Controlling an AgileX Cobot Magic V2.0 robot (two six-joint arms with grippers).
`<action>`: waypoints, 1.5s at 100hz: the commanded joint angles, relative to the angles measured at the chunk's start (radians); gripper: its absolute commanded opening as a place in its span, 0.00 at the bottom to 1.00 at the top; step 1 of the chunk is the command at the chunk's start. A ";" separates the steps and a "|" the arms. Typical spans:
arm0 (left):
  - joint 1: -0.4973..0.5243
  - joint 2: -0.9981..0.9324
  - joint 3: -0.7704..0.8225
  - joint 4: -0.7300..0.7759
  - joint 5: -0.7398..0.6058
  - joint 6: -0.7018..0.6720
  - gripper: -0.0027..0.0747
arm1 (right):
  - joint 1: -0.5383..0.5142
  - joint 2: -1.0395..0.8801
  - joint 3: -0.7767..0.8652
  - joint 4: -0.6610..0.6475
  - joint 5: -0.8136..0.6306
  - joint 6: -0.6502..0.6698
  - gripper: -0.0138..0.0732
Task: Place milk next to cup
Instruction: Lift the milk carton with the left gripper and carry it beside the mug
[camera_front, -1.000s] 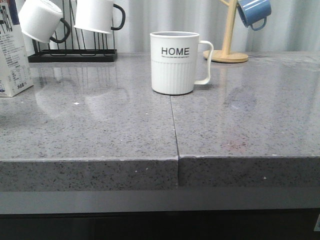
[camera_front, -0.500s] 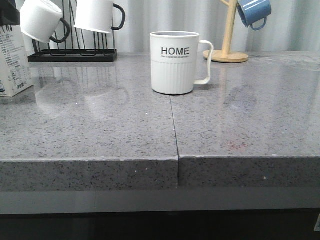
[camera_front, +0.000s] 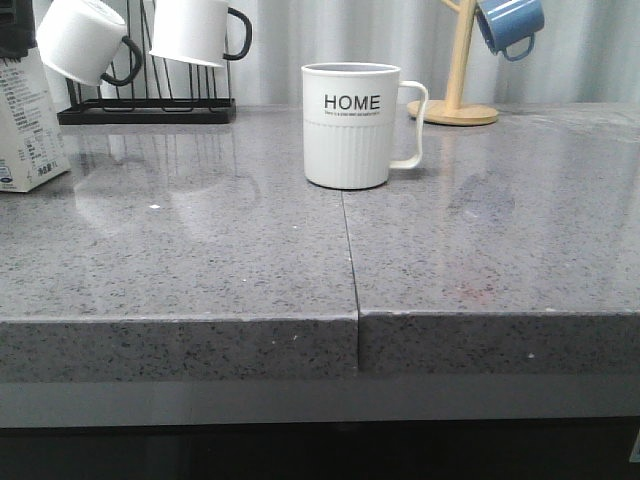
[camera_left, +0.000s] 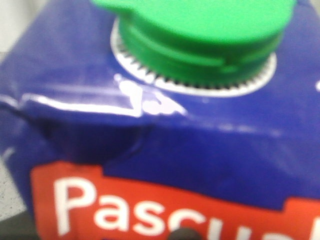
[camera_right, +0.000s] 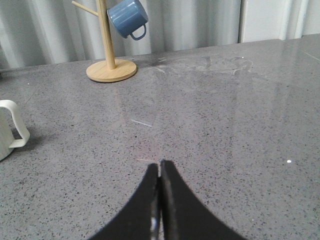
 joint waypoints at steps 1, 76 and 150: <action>-0.004 -0.038 -0.035 -0.001 -0.118 0.002 0.16 | -0.007 0.005 -0.027 -0.007 -0.074 0.000 0.08; -0.299 -0.086 -0.191 -0.562 -0.126 0.522 0.16 | -0.007 0.005 -0.027 -0.007 -0.074 0.000 0.08; -0.578 -0.023 -0.252 -0.867 -0.341 0.708 0.16 | -0.007 0.005 -0.027 -0.007 -0.074 0.000 0.08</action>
